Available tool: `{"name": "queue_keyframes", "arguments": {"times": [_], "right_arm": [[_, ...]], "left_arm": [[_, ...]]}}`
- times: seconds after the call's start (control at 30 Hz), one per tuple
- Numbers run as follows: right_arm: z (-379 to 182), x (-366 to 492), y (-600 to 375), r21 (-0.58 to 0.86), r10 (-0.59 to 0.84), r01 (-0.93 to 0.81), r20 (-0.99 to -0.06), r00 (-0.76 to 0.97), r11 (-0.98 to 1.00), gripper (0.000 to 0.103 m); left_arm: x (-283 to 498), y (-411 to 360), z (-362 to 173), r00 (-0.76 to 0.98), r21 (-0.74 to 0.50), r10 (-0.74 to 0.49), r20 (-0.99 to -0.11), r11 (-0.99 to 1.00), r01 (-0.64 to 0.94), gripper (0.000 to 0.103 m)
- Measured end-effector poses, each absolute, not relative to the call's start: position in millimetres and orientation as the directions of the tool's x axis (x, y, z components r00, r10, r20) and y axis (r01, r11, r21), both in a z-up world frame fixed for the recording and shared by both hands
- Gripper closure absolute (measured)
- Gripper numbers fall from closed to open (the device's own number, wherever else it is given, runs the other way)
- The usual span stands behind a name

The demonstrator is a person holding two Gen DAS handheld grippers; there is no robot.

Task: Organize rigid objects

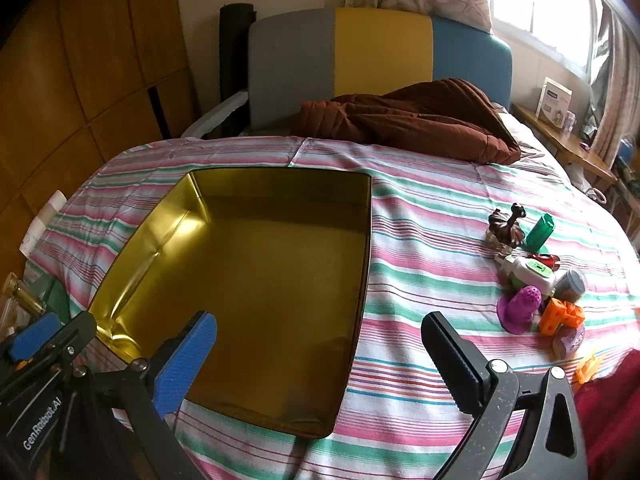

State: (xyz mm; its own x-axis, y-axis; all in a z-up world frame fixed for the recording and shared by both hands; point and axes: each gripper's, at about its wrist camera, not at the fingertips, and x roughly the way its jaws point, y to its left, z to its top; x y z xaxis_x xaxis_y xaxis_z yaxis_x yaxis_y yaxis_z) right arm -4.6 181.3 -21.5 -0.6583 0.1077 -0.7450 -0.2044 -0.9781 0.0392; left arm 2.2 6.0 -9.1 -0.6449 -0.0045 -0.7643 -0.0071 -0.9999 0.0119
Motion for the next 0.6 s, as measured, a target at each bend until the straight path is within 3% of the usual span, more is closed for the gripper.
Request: {"name": "queue_keyframes", "arguments": {"times": [0.6], "right_arm": [[-14.1, 1.1, 179.3, 0.032, 0.110, -0.197, -0.738, -0.666, -0.980, 0.000]], "left_arm": [[3.9, 9.1, -8.0, -0.648, 0.019, -0.010, -0.761, -1.000, -0.007, 0.055]]}}
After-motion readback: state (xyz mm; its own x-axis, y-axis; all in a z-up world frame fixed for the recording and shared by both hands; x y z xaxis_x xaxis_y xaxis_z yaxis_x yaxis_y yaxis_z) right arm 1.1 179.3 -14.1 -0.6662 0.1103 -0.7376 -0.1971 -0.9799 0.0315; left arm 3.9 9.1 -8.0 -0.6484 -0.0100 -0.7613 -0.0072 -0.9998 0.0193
